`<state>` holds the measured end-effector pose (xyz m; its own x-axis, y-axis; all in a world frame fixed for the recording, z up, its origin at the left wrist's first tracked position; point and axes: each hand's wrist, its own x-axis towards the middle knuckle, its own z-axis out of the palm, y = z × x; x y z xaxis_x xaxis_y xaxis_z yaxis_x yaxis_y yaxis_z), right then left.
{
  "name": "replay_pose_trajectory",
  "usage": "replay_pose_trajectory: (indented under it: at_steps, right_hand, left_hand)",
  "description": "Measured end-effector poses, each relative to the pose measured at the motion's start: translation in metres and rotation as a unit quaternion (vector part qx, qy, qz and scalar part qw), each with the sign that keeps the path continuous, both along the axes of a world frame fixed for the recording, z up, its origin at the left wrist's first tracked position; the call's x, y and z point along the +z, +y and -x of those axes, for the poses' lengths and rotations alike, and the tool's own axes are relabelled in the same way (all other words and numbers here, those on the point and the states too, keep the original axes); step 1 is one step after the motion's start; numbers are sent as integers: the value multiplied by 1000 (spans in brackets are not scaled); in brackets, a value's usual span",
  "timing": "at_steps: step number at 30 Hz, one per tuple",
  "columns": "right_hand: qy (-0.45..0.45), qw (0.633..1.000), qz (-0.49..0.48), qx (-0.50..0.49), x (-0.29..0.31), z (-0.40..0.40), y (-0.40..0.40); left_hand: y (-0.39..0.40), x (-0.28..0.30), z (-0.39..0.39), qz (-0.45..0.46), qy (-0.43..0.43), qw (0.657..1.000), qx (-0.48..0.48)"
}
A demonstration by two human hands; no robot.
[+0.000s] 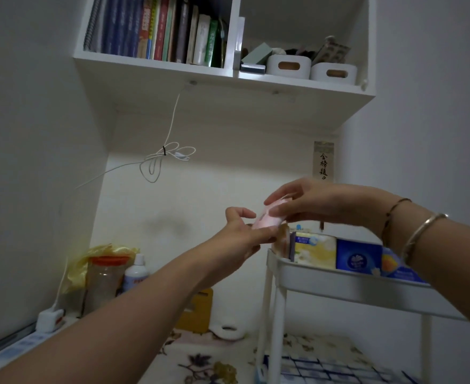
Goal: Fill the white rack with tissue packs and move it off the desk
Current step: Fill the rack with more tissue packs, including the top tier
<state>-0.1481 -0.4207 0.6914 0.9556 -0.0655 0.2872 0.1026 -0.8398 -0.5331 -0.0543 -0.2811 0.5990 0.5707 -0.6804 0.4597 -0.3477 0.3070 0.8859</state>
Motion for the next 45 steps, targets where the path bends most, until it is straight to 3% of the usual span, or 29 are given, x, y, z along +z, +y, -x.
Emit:
replay_pose_trajectory:
  at_steps: [5,9,13,17,21,24,29,34,37,40,45]
  right_hand:
    - [36,984,166,-49,15,16,13]
    - [77,961,250,-95,19,13,29]
    - [48,944,307,-112,9,0,35]
    - [11,939,320,-127,-5,-1,27]
    - [66,935,318,-143,-10,4,25]
    - [93,938,297,-151,-11,3,27]
    - [1,952,263,-156,-22,-13,24]
    - [127,957,198,-171,-22,-7,21]
    - [127,958,188,-175,-18,-4,20]
    - [68,955,208,-199,-22,-7,24]
    - [-152,956,195,-158,-31,-8,67]
  left_hand:
    - [7,1,6,-119,-113,986,32]
    - [10,2,13,-134,-158,975,75]
    - [2,5,18,-174,-210,953,135]
    - [-11,10,21,-165,-124,965,163]
    - [-13,11,19,-174,-45,974,138]
    - [-6,6,13,-164,-52,976,133]
    - [-10,1,7,-137,-49,980,138]
    - [-20,-3,16,-123,-82,986,78]
    - [-18,-4,12,-129,-77,984,92]
    - [-10,-5,11,-133,-84,983,99]
    - [27,-11,3,-130,-96,976,148]
